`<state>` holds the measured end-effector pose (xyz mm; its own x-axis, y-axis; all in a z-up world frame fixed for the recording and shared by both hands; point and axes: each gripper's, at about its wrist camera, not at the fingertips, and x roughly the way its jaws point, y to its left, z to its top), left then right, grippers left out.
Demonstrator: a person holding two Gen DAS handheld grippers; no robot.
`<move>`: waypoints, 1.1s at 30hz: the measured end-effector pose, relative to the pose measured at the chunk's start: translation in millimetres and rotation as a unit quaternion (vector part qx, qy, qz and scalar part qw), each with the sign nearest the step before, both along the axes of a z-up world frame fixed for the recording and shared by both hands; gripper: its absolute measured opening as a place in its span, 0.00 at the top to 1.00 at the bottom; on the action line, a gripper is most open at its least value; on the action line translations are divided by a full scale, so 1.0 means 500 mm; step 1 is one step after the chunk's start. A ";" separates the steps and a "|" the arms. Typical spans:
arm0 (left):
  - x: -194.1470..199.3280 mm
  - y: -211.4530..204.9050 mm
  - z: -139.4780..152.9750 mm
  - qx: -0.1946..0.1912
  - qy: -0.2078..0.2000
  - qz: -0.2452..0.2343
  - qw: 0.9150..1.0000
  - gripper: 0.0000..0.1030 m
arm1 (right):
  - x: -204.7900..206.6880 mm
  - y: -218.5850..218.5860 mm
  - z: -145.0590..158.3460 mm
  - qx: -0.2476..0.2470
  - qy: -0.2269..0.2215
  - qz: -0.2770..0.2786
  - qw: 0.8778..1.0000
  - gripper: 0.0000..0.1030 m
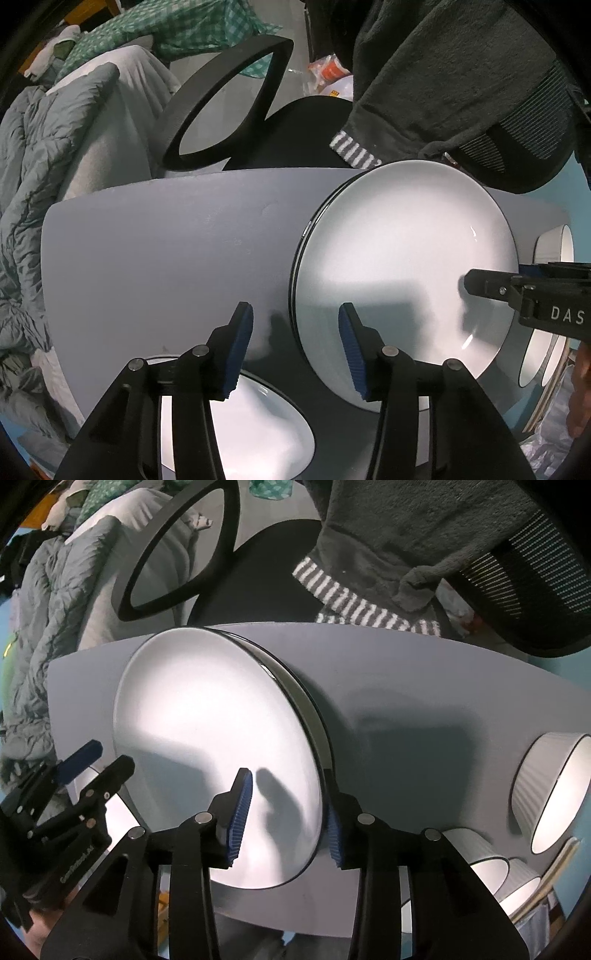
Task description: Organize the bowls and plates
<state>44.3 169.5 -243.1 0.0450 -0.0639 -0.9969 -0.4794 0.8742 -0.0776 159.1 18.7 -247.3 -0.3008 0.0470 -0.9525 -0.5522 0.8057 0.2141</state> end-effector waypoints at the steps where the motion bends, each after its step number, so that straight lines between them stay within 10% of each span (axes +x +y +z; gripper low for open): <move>1: -0.001 -0.001 0.002 0.000 -0.001 0.000 1.000 0.52 | -0.001 -0.002 0.002 0.000 -0.001 -0.004 1.000 0.64; 33: -0.110 -0.036 0.147 0.016 -0.051 0.013 0.998 0.47 | -0.062 -0.034 0.163 0.024 -0.144 0.071 0.987 0.53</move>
<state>-10.8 151.6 -169.7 0.1476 -0.0303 -0.9886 -0.4930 0.8642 -0.1001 128.0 1.8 -166.1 -0.0254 0.0716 -0.9971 -0.7020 0.7088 0.0688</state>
